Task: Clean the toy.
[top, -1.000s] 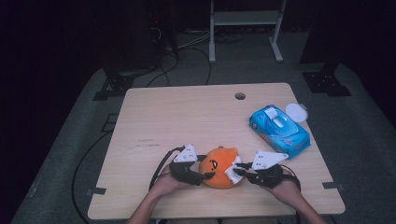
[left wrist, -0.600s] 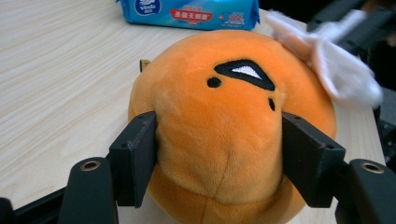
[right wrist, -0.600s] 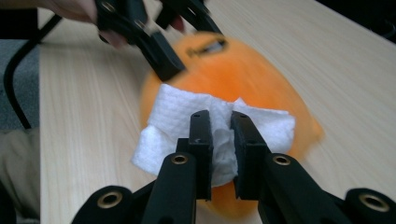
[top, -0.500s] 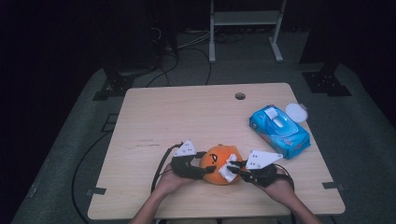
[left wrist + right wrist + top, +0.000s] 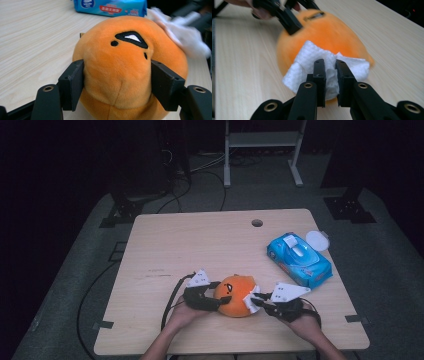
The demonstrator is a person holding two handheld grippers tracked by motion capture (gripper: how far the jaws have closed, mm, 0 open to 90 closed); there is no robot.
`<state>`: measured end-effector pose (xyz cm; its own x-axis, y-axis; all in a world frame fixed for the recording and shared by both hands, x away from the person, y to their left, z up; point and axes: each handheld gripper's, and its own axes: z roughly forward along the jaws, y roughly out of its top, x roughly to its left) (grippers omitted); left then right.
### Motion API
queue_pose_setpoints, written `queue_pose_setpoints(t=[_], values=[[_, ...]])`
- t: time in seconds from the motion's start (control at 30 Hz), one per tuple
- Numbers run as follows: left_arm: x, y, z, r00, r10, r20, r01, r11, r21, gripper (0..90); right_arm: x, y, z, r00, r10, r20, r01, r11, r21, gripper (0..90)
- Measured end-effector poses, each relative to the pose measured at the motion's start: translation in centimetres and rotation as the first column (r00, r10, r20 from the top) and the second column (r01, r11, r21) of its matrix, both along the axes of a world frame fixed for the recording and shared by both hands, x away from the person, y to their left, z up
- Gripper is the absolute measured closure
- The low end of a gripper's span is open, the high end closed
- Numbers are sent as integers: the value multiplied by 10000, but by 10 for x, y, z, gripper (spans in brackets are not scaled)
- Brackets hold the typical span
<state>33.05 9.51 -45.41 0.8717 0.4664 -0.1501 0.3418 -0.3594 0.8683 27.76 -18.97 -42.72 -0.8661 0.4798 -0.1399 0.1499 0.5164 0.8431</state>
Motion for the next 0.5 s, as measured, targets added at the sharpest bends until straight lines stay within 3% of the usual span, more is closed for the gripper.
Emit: queue_pose_setpoints(t=[0.13,0.27,0.4,0.5], values=[[1,0,-2,9996,268,-40,-268,9996,-78,316,0,19,4,9986,462,241,-465,9989,89,793],[1,0,-1,9998,180,4,-180,9998,-63,316,-2,22,4,9969,628,474,-618,9979,-217,793],[1,4,-1,9998,-186,16,186,9998,-37,315,1,5,3,9993,326,168,-325,9994,-87,793],[-1,5,-1,9992,-394,50,394,9992,-44,306,5,-18,-4,9994,-295,-207,297,9995,107,793]])
